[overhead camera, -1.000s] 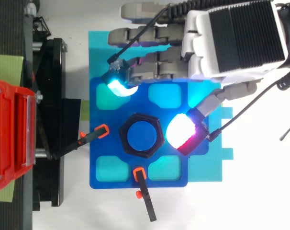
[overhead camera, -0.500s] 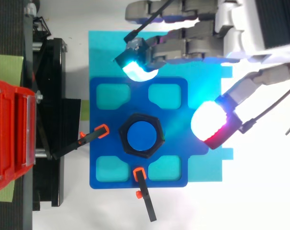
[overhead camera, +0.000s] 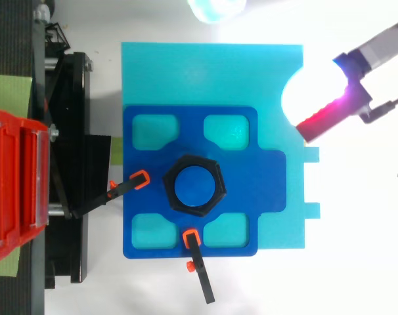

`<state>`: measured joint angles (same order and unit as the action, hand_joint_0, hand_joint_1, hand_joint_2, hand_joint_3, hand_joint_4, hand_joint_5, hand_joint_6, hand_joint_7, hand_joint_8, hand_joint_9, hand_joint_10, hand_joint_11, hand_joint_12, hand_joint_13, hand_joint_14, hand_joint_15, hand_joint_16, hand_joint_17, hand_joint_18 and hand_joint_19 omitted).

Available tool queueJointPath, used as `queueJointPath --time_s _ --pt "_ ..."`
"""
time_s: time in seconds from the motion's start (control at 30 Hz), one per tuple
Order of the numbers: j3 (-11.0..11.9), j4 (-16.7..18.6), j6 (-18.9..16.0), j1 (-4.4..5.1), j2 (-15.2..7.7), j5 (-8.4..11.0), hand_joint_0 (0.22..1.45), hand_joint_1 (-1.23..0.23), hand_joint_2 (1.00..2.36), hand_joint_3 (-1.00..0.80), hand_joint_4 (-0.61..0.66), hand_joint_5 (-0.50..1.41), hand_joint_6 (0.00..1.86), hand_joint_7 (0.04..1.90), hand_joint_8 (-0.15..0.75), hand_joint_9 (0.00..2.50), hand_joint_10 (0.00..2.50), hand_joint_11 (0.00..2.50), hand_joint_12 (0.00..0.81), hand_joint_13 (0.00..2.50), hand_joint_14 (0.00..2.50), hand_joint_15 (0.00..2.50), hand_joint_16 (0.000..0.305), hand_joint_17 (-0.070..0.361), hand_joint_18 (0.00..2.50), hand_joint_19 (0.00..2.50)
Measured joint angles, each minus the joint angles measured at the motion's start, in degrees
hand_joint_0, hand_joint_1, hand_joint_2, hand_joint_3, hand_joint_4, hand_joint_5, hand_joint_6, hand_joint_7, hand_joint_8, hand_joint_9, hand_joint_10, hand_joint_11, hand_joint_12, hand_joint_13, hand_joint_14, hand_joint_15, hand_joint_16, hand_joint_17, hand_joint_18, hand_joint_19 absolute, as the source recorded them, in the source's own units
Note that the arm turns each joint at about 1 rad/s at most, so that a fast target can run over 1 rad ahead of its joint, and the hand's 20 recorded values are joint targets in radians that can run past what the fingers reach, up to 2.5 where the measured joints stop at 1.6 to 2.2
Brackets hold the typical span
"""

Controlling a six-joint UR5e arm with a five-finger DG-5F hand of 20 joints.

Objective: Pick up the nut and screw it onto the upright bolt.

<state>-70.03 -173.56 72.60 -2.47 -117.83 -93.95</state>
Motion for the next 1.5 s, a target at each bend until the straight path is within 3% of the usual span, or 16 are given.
queueJointPath --time_s 0.17,0.47,0.63,1.07,1.5 --pt "0.0 -0.3 -8.1 0.29 0.0 3.73 0.49 -0.31 1.00 -0.50 0.17 -0.23 0.50 0.68 0.228 0.18 0.00 0.00 0.335 0.00 0.00 0.00 0.041 0.092 0.00 0.00" --pt "0.0 0.3 -20.6 0.73 0.1 4.82 0.50 -0.35 1.00 -0.50 0.17 -0.24 0.50 0.64 0.223 0.14 0.00 0.00 0.338 0.00 0.00 0.00 0.042 0.094 0.00 0.00" --pt "0.0 1.0 -24.2 0.78 0.1 5.31 0.49 -0.36 1.00 -0.50 0.15 -0.24 0.50 0.65 0.226 0.12 0.00 0.00 0.338 0.00 0.00 0.00 0.043 0.096 0.00 0.00" --pt "0.0 1.0 -25.5 0.63 0.0 5.19 0.47 -0.35 1.00 -0.50 0.12 -0.24 0.50 0.77 0.218 0.00 0.00 0.00 0.348 0.00 0.00 0.00 0.046 0.103 0.00 0.00" --pt "0.0 1.0 -25.5 0.63 0.1 5.23 0.47 -0.37 1.00 -0.50 0.11 -0.25 0.50 0.75 0.208 0.00 0.00 0.00 0.346 0.00 0.00 0.00 0.047 0.105 0.00 0.00"
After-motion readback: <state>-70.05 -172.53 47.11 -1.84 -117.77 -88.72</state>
